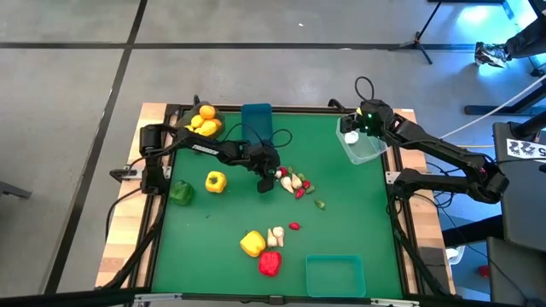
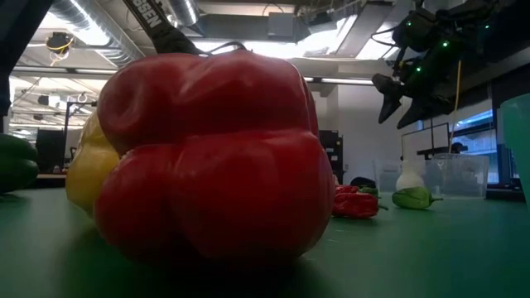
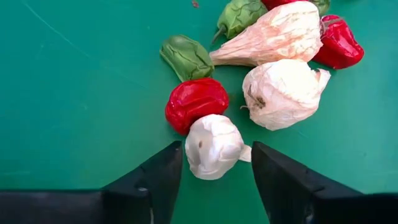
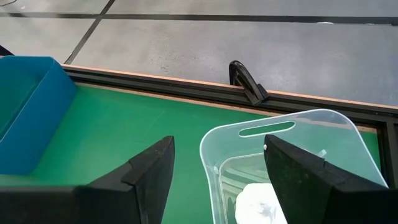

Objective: Sort produce into baskets
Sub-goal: Put the white garlic into white transparent bin

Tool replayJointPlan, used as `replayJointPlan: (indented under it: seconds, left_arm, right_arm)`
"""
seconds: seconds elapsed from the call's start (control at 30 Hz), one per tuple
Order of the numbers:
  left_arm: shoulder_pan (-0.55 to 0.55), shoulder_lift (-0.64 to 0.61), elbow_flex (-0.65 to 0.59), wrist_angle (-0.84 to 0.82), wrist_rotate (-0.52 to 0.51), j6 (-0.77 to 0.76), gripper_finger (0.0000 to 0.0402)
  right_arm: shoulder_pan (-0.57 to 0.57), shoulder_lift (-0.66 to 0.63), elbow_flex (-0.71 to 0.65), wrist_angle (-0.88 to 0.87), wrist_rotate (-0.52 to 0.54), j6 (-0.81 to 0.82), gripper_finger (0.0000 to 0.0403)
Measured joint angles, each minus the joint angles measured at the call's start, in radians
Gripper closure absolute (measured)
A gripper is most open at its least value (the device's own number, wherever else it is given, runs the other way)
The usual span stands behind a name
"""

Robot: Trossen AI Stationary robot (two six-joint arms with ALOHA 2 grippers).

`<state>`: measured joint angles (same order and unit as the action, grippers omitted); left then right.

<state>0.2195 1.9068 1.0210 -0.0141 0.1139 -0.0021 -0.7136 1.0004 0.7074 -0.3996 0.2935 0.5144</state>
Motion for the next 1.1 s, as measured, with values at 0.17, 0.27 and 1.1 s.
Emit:
replayJointPlan:
  seconds: [0.17, 0.27, 1.1]
  left_arm:
    - [0.000, 0.000, 0.000, -0.004, 0.000, -0.004, 0.0241]
    - [0.000, 0.000, 0.000, -0.004, 0.000, -0.015, 0.0255]
    - [0.020, -0.125, 0.011, -0.030, -0.004, -0.113, 0.0308]
  right_arm:
    - [0.000, 0.000, 0.000, 0.000, 0.000, 0.000, 0.0162]
    - [0.000, 0.000, 0.000, 0.001, 0.000, 0.000, 0.0162]
    - [0.000, 0.000, 0.000, 0.292, -0.469, -0.182, 0.0162]
